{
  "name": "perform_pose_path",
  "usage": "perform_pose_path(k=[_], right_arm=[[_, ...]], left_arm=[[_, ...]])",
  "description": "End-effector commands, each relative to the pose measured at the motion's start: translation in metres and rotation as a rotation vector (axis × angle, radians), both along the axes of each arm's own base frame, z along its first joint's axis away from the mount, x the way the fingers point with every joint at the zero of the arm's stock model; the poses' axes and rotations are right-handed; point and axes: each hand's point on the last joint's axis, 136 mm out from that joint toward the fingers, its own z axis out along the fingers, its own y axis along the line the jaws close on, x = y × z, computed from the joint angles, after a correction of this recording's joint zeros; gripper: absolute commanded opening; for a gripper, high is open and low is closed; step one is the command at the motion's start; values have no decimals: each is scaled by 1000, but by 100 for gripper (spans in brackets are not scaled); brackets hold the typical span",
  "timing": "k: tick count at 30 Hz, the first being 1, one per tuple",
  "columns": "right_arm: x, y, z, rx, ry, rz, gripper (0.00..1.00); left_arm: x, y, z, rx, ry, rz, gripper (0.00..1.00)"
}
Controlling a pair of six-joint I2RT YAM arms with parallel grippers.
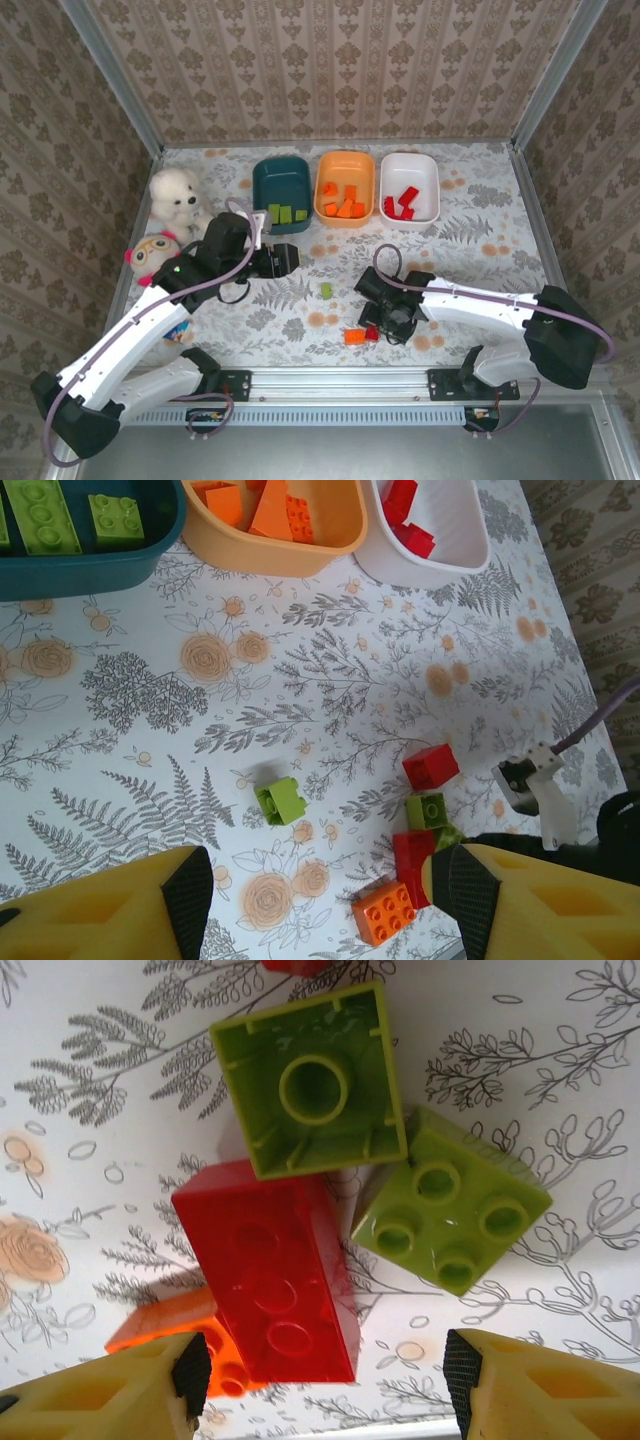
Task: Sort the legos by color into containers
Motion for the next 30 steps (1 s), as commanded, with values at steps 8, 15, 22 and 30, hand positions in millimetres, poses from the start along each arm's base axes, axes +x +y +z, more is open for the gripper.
perform_pose_path(k=[8,15,22,30], right_arm=[[8,7,-22,-8,15,-135,64],[9,11,-33,-26,33,-128,54],[22,17,-23,-65,-1,-62,36],[67,31,51,-102,-185,82,26]], left_arm=[[-12,4,-6,10,27,-22,67],[-11,2,-6,6,29,-21,67],[-10,1,-9,4,33,-21,67],[-3,-1,-2,4,10,-12,67]])
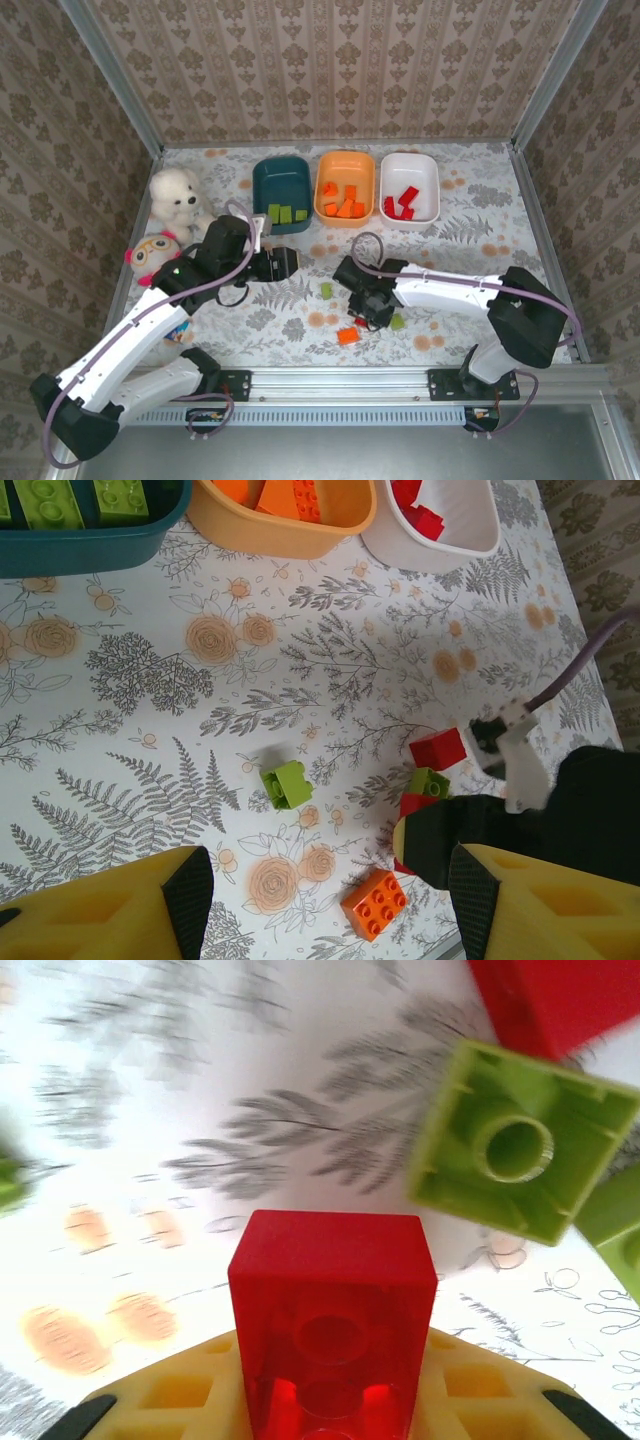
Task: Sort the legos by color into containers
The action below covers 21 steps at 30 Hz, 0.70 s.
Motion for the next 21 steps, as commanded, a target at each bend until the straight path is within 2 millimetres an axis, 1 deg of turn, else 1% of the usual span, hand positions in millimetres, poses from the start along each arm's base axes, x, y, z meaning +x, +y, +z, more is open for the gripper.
perform_pose_path(k=[1,2,4,6,7,10,13,15,17,19,21], right_arm=[[37,-6,59,-80,-156,90,26],[46,-8,71,-87,-186,96,27],[75,-18,102,-95,-261,90,27],[104,-34,121,-101,-322,72,27],[121,-45,128,-102,-348,54,27],[169,-75,137,-109,-391,24,27],[213,-108,134,-165,-378,8,26],[235,-129,128,-222,-357,5,26],[252,-148,115,-266,-320,-8,26],[266,-166,97,-299,-278,-24,26],[277,-176,79,-306,-247,-35,26]], left_arm=[[3,-5,8,-14,-18,-9,67],[4,-6,9,-13,-18,-9,67],[8,-9,11,-16,-27,-10,67],[12,-12,11,-16,-27,-10,67],[15,-15,11,-16,-27,-10,67],[22,-22,11,-12,-26,-17,67],[30,-29,13,-12,-33,-17,67],[35,-34,15,-14,-39,-17,67],[40,-39,16,-13,-44,-19,67],[45,-47,17,-12,-46,-28,67],[49,-53,18,-5,-50,-44,67]])
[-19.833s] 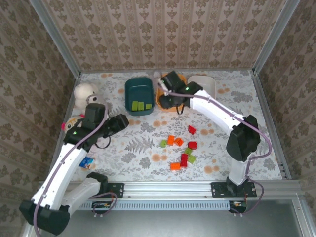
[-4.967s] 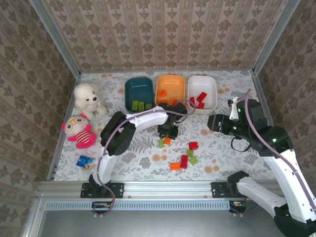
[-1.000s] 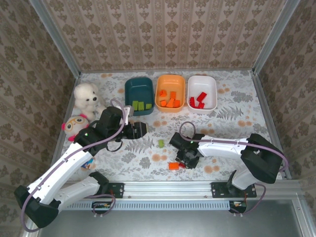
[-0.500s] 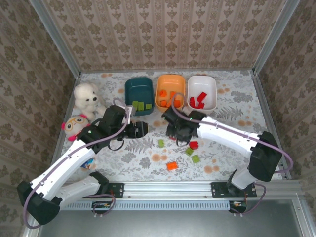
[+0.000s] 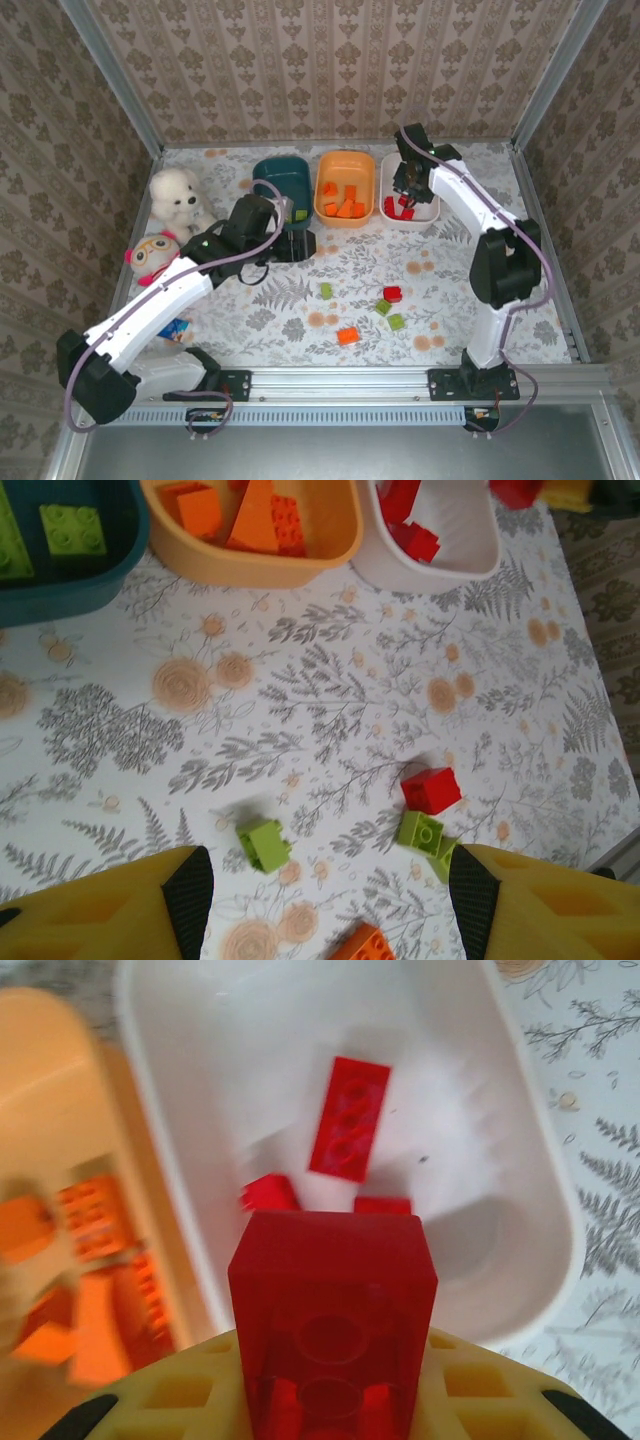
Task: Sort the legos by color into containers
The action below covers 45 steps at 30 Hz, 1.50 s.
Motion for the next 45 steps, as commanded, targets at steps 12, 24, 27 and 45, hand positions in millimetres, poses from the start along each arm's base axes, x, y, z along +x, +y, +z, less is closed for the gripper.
perform_pose_path(k=[12,24,27,45], right_arm=[[29,-43,-82,-75,195,-23,27],[34,-52,-88,-71,222,-31,48],[39,-49,-75,-62,194,-18,55],[-52,8,101,100,-217,164,56]], left_arm=[[14,-33,14,3,-57,-74,66],[17,-42,11,9,-43,-103,66],[17,-44,10,8,-38,-108,66],[-61,-112,-60,220,38,-628,63]])
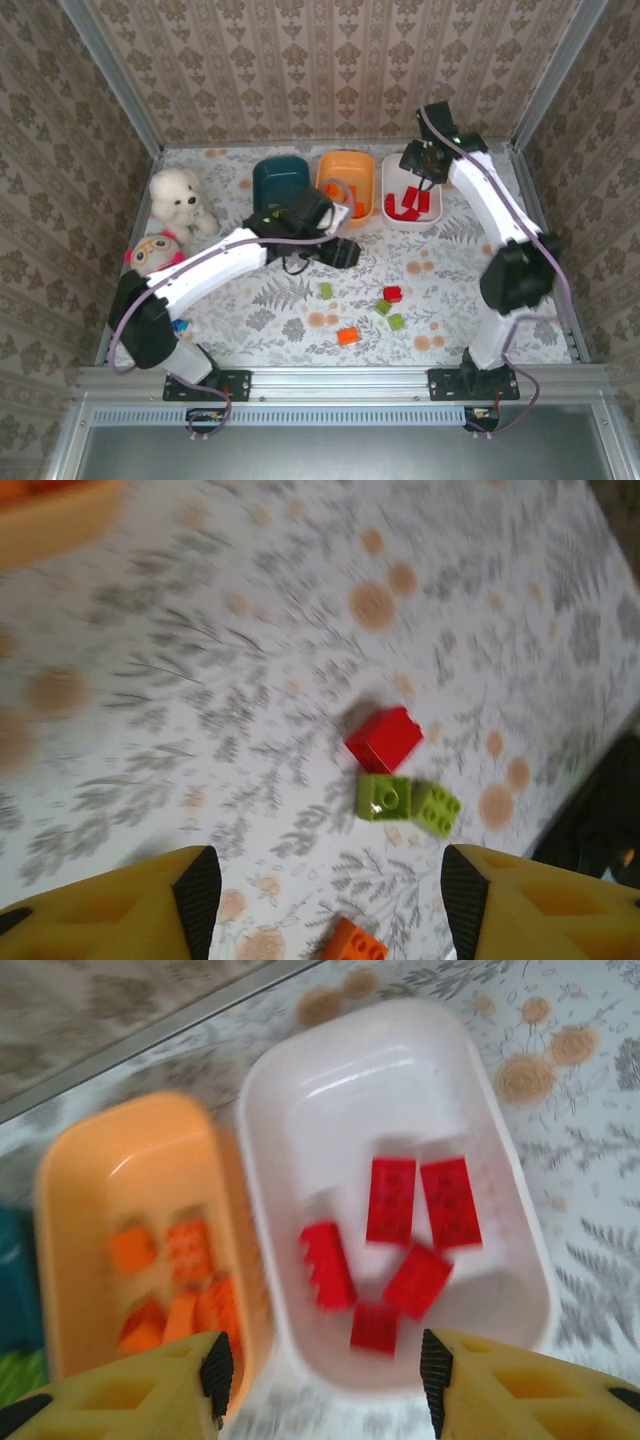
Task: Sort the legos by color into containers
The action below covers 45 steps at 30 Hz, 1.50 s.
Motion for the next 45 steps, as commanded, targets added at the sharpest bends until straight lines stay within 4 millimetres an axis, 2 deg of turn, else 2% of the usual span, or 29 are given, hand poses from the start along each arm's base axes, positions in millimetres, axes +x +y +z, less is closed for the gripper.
perform_pose_path(k=[1,4,7,10,13,18,22,30,35,45], right_arm=[[-62,13,4,50,-9,74,56],[-129,15,0,110,-1,97,56],[-185,9,3,142,5,108,57],[-224,-4,14,161,-14,94,58],[-246,-17,36,156,-71,77,58],[-259,-29,88,160,-238,76,62],[-264,-33,115,164,-320,84,63],[-273,-37,128,166,-341,79,63],[-274,-39,132,161,-347,76,63],[-268,-35,125,160,-323,82,63]], left_arm=[[-43,-13,-24,97,12,-224,63],[-65,-28,-44,166,7,-312,64],[-81,-42,-60,224,3,-366,67],[-96,-59,-70,252,-3,-425,67],[-114,-78,-76,273,-36,-503,67],[-133,-96,-92,322,-53,-580,64],[-129,-107,-101,340,-64,-578,63],[-120,-118,-122,421,-81,-603,63],[-111,-114,-134,480,-102,-585,63],[-106,-112,-145,532,-111,-586,63]])
